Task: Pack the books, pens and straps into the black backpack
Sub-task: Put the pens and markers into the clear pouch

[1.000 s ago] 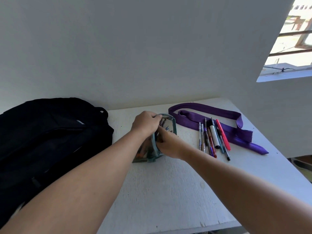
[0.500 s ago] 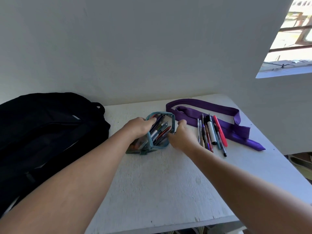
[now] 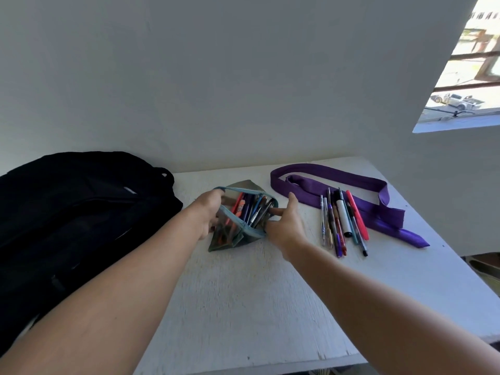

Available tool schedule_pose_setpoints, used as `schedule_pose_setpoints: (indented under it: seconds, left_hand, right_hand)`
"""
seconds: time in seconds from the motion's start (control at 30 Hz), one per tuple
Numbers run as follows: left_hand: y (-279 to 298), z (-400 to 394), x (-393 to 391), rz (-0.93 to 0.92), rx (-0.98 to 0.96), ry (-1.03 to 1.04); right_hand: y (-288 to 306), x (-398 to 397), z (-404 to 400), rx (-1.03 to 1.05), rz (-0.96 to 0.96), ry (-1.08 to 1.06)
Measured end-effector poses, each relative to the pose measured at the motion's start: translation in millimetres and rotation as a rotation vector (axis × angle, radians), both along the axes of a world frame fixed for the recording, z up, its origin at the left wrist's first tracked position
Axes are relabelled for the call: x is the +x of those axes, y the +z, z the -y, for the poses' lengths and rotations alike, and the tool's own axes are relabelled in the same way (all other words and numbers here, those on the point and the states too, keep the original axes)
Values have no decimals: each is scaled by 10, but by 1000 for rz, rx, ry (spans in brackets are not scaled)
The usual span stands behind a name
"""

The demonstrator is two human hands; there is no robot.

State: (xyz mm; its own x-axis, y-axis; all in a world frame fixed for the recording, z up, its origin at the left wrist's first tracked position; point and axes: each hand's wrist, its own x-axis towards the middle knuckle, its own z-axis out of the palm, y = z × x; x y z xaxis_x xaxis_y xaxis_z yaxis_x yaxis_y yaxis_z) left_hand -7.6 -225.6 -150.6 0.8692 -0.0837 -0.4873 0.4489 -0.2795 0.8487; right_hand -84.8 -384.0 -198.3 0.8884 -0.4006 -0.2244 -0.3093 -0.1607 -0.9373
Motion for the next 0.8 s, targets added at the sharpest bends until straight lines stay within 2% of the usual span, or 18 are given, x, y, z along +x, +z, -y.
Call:
schedule_pose_setpoints:
  seconds: [0.13, 0.2, 0.3, 0.4, 0.53, 0.7, 0.8]
  left_hand:
    - [25, -41, -16, -18, 63, -52]
    - [96, -31, -6, 62, 176, -65]
    - [177, 73, -20, 181, 245, -114]
    - [127, 187, -98, 221, 303, -191]
    - [69, 313, -67, 328, 323, -180]
    - [-29, 570, -136, 215, 417, -330]
    - [-180, 639, -122, 219, 491, -421]
  right_hand:
    - [136, 29, 0, 61, 94, -10]
    - [271, 71, 31, 60, 211, -31]
    - [460, 135, 74, 33, 342, -59]
    - [475, 75, 97, 72, 301, -47]
    - [414, -23, 268, 136, 285, -176]
    - [280, -151, 421, 84, 98, -59]
    - [195, -278, 588, -15, 65, -37]
